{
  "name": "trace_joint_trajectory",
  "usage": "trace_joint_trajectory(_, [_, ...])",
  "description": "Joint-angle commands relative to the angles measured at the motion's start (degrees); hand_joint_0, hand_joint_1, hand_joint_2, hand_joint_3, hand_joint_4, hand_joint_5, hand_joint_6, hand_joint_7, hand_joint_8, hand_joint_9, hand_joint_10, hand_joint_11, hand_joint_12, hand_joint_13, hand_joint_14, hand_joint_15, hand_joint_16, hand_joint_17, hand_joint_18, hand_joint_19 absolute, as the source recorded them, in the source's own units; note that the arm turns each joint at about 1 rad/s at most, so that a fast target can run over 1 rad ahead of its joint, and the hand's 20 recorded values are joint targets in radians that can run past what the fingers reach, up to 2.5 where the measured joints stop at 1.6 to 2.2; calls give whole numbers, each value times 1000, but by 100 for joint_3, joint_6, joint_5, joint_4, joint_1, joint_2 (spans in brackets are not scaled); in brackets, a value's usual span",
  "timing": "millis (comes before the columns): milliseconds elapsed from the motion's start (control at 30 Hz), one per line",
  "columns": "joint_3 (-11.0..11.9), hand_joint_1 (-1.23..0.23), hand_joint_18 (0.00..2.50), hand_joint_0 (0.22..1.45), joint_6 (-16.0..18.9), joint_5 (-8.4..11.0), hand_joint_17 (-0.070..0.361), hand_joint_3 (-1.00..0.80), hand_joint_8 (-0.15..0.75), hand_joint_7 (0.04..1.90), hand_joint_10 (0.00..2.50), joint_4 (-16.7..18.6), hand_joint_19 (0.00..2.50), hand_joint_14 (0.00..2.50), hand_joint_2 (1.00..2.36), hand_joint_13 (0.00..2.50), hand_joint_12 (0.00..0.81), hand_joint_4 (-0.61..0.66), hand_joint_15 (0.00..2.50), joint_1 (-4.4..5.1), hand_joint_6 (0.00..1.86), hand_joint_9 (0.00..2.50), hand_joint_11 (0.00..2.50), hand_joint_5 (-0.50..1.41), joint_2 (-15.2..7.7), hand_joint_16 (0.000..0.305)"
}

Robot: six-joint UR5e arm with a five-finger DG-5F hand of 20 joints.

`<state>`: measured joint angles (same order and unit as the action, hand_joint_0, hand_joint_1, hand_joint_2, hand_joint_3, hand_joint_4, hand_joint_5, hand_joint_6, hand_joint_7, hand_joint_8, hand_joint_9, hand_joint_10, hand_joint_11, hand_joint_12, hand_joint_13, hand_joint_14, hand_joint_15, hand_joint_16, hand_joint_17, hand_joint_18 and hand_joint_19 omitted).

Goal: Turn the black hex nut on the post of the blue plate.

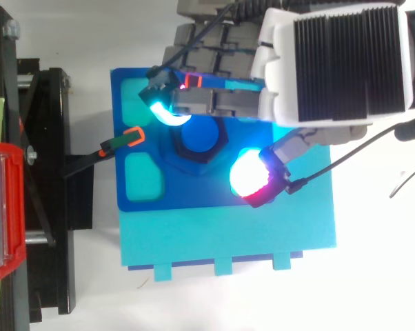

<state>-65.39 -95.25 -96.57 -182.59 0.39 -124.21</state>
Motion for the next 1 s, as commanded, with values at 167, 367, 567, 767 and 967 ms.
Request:
trace_joint_trajectory(167, [0, -433, 419, 502, -2, -248, 124, -472, 286, 874, 0, 13, 225, 3, 1002, 503, 360, 245, 85, -171, 503, 522, 0, -162, 2, 55])
trace_joint_trajectory(367, [27, -433, 419, 502, 68, -213, 124, -475, 284, 871, 0, 65, 218, 3, 1002, 500, 359, 241, 88, -109, 503, 523, 6, -163, 2, 55])
trace_joint_trajectory(567, [27, -432, 419, 502, 200, -46, 123, -472, 286, 871, 0, 180, 224, 3, 1002, 500, 359, 244, 87, -13, 503, 525, 0, -162, 2, 55])
trace_joint_trajectory(767, [18, -431, 420, 501, 350, 113, 123, -470, 286, 872, 1, 593, 217, 4, 1002, 500, 358, 244, 91, 189, 503, 526, 0, -162, -16, 55])
trace_joint_trajectory(967, [35, -431, 419, 501, 420, 288, 124, -472, 287, 868, 0, 786, 217, 3, 1002, 500, 358, 245, 84, 321, 503, 528, 2, -162, -174, 55])
